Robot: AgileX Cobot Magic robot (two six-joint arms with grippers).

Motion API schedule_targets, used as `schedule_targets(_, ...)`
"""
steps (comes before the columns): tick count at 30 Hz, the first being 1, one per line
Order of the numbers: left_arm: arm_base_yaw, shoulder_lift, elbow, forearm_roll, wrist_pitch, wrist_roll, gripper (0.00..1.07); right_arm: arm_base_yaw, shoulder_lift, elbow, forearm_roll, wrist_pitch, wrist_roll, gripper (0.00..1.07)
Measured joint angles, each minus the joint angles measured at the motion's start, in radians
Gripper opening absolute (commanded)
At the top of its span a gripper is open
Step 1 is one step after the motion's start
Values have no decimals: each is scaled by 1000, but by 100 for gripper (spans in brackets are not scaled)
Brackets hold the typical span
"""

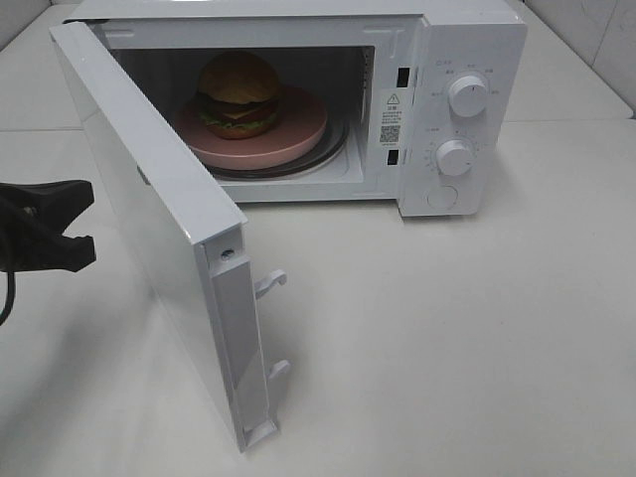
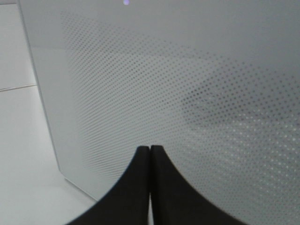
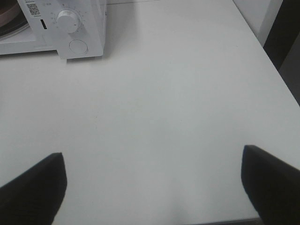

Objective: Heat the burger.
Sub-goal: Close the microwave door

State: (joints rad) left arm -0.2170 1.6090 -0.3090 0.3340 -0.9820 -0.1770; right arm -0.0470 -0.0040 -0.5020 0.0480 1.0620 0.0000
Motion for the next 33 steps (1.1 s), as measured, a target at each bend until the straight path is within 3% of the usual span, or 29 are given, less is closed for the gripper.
schedule_targets(21,-180,47,-38,-125,2,11,0,0,0,0,0,0,0,97)
schedule_targets(28,-260,49,-67,-265,2,94,0,0,0,0,0,0,0,97)
schedule_targets(33,-286,49,-107,-303,4,109,0,0,0,0,0,0,0,97)
